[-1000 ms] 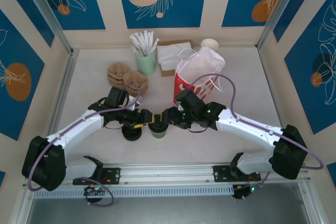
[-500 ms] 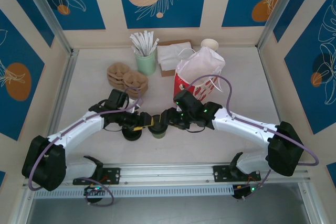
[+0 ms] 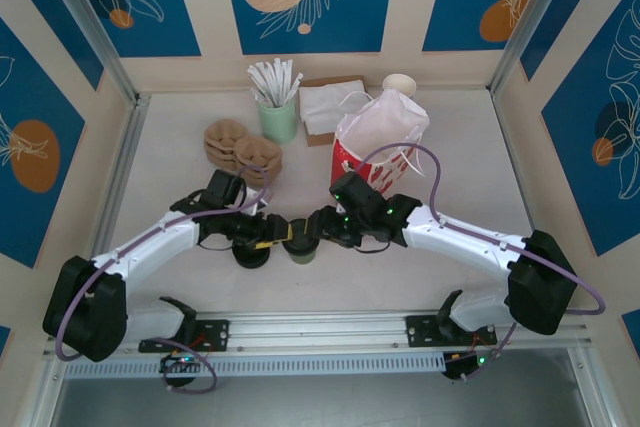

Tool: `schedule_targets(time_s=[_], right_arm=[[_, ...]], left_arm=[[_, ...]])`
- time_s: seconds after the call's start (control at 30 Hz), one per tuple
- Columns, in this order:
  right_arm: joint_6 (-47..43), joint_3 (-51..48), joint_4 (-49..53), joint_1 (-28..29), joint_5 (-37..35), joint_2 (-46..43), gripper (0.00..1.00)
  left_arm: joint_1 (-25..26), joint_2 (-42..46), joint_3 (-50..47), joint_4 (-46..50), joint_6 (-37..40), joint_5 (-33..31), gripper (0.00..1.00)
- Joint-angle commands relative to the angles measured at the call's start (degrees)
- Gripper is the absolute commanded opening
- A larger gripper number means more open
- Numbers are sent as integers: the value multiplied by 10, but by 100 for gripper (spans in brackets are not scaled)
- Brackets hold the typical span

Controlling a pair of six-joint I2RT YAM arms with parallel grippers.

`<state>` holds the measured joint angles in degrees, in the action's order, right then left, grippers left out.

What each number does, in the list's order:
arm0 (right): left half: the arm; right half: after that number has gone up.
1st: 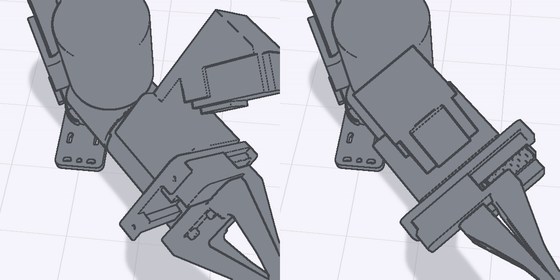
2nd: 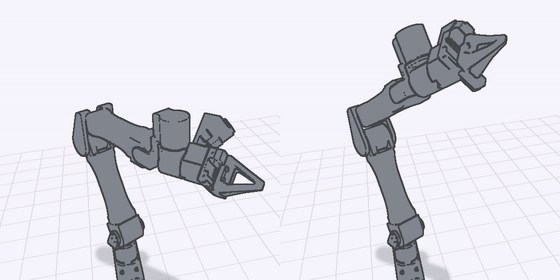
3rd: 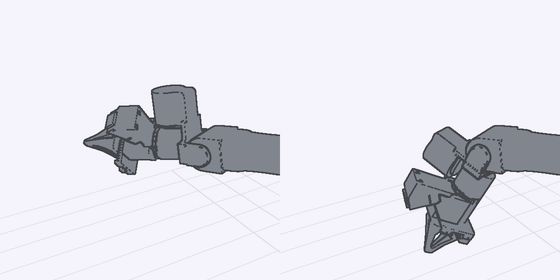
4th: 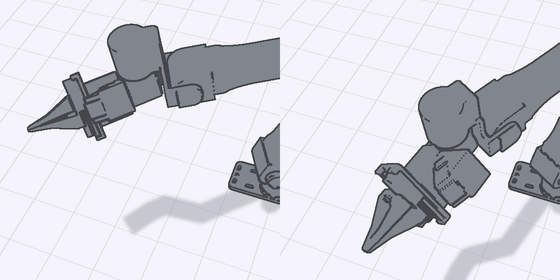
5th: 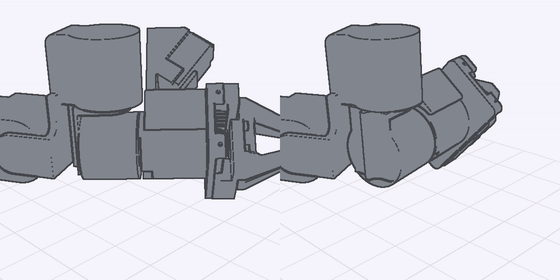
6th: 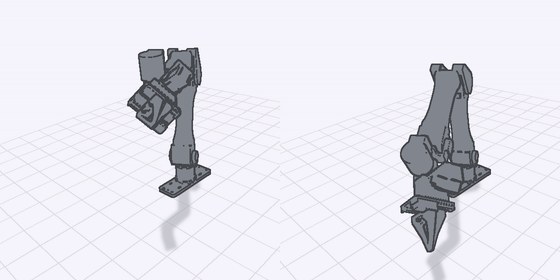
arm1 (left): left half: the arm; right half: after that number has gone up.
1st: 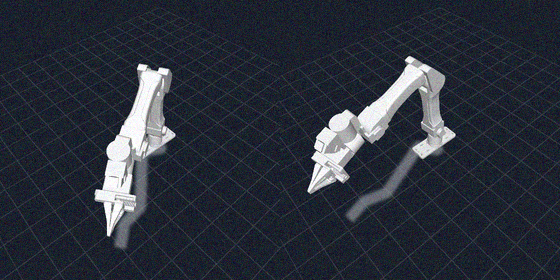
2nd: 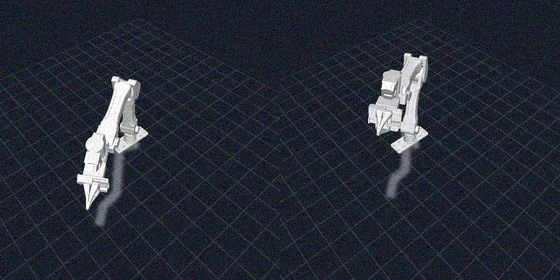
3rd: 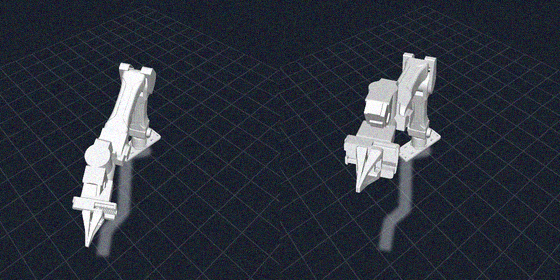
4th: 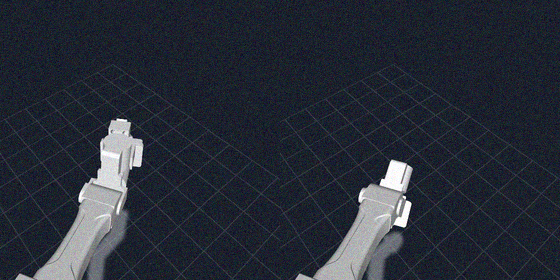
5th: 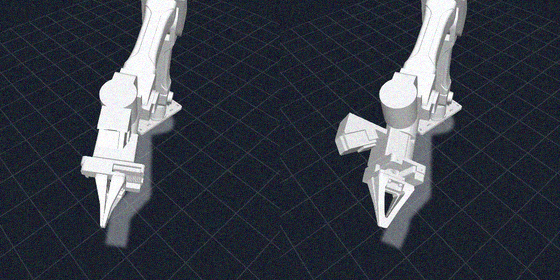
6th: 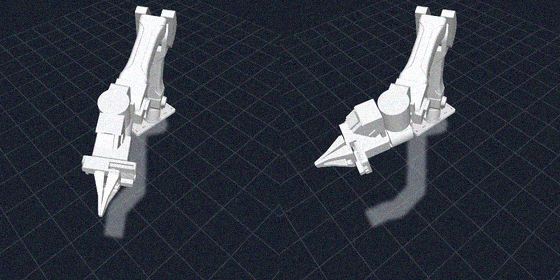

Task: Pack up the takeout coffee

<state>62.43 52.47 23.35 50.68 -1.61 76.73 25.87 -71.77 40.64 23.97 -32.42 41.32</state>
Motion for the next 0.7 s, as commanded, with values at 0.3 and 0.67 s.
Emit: schedule_targets(time_s=[0.3,0.67], right_arm=[[37,-30,6,-4,-19,10,49],[55,-39,18,-5,-23,21,47]], left_arm=[[-6,-12,-2,3,12,-10,60],[-6,-18,-11,1,16,-14,57]])
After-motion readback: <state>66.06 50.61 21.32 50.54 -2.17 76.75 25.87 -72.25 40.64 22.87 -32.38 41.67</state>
